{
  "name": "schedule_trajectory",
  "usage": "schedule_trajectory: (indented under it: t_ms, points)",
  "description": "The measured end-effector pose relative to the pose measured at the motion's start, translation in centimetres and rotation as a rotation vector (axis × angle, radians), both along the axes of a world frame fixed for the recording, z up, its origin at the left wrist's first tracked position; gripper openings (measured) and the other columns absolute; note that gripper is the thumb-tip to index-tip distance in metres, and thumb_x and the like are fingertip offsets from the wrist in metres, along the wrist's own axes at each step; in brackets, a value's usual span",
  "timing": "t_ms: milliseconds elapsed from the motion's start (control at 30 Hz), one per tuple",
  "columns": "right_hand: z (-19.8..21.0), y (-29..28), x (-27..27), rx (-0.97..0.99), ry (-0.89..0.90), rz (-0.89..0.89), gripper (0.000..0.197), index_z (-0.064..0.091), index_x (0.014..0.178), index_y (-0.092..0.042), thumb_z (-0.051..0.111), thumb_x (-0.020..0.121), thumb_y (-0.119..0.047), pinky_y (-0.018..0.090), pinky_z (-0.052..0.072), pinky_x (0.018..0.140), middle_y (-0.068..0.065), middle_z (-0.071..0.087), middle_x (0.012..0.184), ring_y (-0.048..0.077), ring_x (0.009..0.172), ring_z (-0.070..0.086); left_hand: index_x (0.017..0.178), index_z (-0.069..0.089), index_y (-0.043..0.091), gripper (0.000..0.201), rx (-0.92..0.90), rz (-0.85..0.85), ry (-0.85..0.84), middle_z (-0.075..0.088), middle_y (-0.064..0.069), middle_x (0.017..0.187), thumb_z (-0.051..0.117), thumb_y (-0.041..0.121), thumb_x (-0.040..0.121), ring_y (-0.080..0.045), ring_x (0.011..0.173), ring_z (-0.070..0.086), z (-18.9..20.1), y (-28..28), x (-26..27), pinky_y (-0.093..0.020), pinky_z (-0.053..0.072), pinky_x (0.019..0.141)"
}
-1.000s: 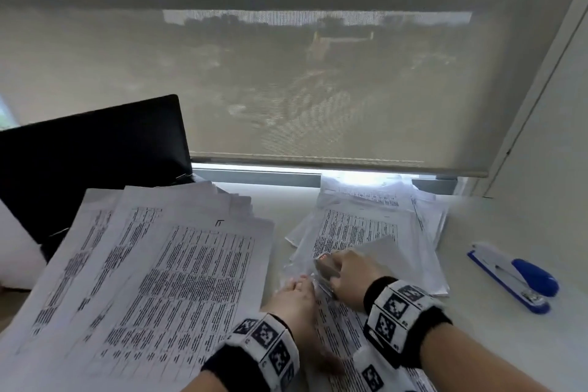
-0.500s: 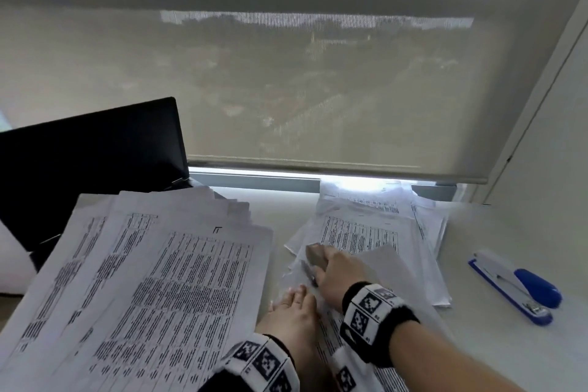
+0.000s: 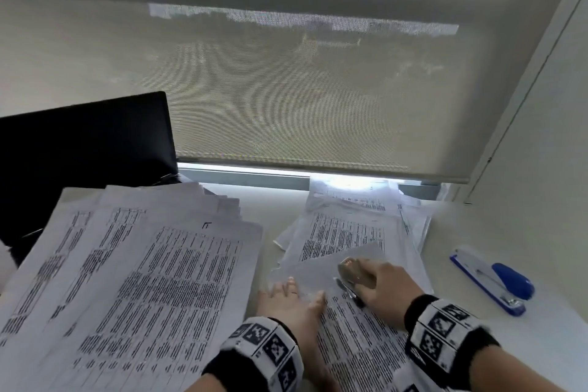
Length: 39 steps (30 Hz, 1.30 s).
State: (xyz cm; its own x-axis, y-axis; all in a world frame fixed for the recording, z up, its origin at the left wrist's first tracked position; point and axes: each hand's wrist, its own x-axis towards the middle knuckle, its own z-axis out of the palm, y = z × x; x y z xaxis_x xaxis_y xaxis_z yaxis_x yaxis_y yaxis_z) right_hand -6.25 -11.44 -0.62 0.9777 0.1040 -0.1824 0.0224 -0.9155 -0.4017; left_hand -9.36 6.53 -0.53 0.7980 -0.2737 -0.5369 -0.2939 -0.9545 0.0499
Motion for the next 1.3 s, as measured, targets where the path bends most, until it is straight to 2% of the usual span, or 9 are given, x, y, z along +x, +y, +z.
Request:
schedule_trajectory:
  t_ms: [133,300,533,600,700,1033,1100,1200,1300]
  points:
    - [-0.1,1.5,0.8,-0.027,-0.019,0.026,0.042,0.053,0.131,-0.03,0.057,0.089,-0.031,0.024,0.045,0.093,0.0,0.066,0.117,0.018,0.103,0.061,0.152,0.002,0.034,0.112,0.027,0.004,-0.02,-0.004,-0.022,0.161,0.075,0.06,0.072,-0.04,0.148,0.001,0.3,-0.3,-0.2,-0.057,0.007,0.118]
    - [-0.8,3.4,2.1,-0.041,-0.048,-0.012,0.032,0.055,0.119,-0.029,0.053,0.088,-0.038,0.031,0.046,0.094,0.002,0.067,0.111,0.022,0.101,0.061,0.154,0.003,0.029,0.077,0.056,-0.019,-0.048,-0.001,-0.026,0.16,0.051,0.045,0.097,-0.042,0.147,0.005,0.1,-0.5,0.1,-0.054,0.006,0.117]
    - [-0.5,4.3,3.7,0.126,-0.139,-0.153,0.039,0.051,0.128,-0.027,0.057,0.09,-0.037,0.027,0.046,0.093,0.001,0.067,0.11,0.02,0.098,0.062,0.154,0.006,0.026,0.075,0.054,-0.021,-0.042,0.003,-0.03,0.158,0.052,0.04,0.096,-0.046,0.145,0.008,0.4,-0.6,0.1,-0.057,0.005,0.115]
    - [0.1,2.9,3.0,0.15,-0.119,-0.164,0.044,0.049,0.133,-0.024,0.058,0.091,-0.032,0.026,0.044,0.091,0.004,0.064,0.116,0.02,0.1,0.06,0.152,0.01,0.025,0.083,0.05,-0.014,-0.047,0.006,-0.032,0.157,0.06,0.048,0.09,-0.046,0.145,0.01,0.2,-0.7,0.2,-0.059,0.006,0.114]
    - [0.8,-0.1,0.9,0.126,-0.103,-0.149,0.046,0.048,0.136,-0.02,0.058,0.092,-0.028,0.021,0.04,0.089,0.004,0.062,0.122,0.018,0.102,0.058,0.15,0.007,0.025,0.115,0.086,-0.04,-0.02,0.007,-0.033,0.156,0.077,0.063,0.067,-0.048,0.144,0.013,0.2,-0.8,0.3,-0.062,0.008,0.112]
    - [0.2,-2.0,-0.1,0.009,-0.025,-0.145,0.041,0.054,0.132,-0.022,0.056,0.091,-0.026,0.027,0.047,0.093,0.001,0.067,0.112,0.016,0.095,0.06,0.152,-0.009,0.029,0.131,0.109,-0.049,-0.03,-0.003,-0.027,0.159,0.073,0.075,0.061,-0.047,0.146,0.004,-0.2,-0.6,0.1,-0.062,0.005,0.116]
    - [0.1,-1.5,0.6,-0.008,-0.009,-0.156,0.039,0.054,0.13,-0.021,0.055,0.091,-0.026,0.028,0.047,0.092,0.002,0.067,0.11,0.016,0.093,0.059,0.153,-0.007,0.03,0.123,0.118,-0.042,-0.037,-0.002,-0.027,0.159,0.071,0.072,0.067,-0.047,0.146,0.005,-0.5,-0.5,0.3,-0.061,0.006,0.116]
    - [-0.1,-1.0,1.4,0.031,-0.018,-0.178,0.036,0.055,0.127,-0.023,0.056,0.091,-0.024,0.028,0.048,0.09,0.001,0.066,0.102,0.016,0.089,0.059,0.155,0.001,0.028,0.087,0.109,-0.027,-0.084,0.004,-0.027,0.159,0.053,0.057,0.092,-0.044,0.145,0.01,-1.1,-0.7,0.5,-0.058,0.01,0.117]
    - [-0.5,-0.1,2.6,0.048,-0.053,-0.2,0.039,0.053,0.13,-0.025,0.056,0.091,-0.026,0.028,0.047,0.092,0.003,0.066,0.112,0.019,0.095,0.06,0.156,0.006,0.018,0.069,0.1,0.009,-0.12,0.009,-0.026,0.159,0.038,0.047,0.101,-0.042,0.145,0.015,-1.4,-0.9,0.5,-0.053,0.012,0.116]
